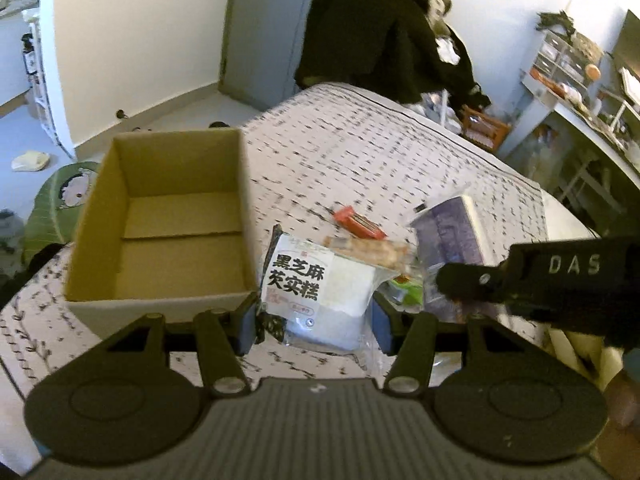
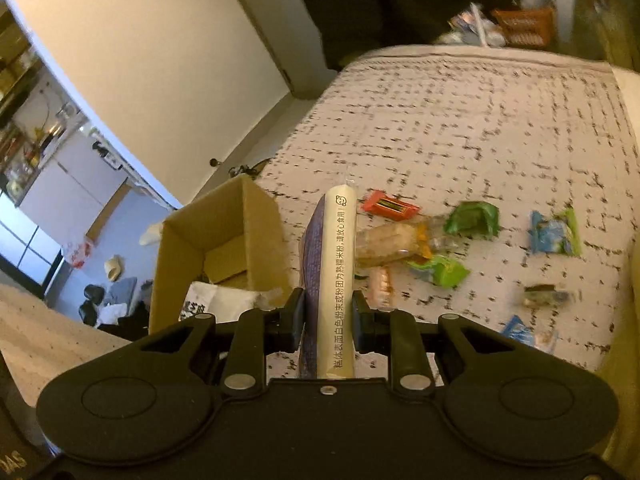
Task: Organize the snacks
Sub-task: 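Carry both packs into the cardboard box and open both grippers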
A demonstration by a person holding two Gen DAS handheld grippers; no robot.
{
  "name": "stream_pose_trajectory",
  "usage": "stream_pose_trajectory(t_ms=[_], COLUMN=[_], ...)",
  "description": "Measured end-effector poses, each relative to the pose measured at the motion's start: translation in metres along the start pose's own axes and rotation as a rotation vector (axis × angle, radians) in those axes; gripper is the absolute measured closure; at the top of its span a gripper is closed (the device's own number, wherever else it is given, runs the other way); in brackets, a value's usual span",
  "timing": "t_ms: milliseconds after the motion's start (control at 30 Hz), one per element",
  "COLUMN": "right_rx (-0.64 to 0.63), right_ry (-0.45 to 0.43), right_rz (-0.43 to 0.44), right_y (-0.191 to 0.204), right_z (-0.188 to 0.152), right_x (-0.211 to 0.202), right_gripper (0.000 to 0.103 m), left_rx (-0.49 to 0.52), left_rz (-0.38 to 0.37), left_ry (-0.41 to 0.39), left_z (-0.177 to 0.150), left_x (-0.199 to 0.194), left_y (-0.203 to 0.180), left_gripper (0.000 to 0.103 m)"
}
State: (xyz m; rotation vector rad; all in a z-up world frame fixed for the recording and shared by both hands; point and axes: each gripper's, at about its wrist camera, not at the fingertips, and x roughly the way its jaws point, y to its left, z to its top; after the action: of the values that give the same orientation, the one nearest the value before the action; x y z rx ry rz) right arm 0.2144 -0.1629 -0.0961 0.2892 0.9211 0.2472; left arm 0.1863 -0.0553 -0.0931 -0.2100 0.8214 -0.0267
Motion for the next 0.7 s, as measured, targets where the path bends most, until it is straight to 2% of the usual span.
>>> stream_pose_trajectory(t_ms=[333,700], right_rx=[-0.063,-0.118], right_ry=[-0.025,-0.001], right_rz=[0.020,0.068], right_y=[0.038,0.062], right_z=[-0.005,-0.001], right_x=[0.011,0.030], right_gripper=[0.080,0.080], left_rx=[-0.024,-0.099], left_rz=[0.051,0.119], left_ry=[-0.028,-0.036], left_z=[0.008,0.016], left_x=[-0.017,-0.009], left_y=[0.036,0.084], left_gripper=[0.048,0.048])
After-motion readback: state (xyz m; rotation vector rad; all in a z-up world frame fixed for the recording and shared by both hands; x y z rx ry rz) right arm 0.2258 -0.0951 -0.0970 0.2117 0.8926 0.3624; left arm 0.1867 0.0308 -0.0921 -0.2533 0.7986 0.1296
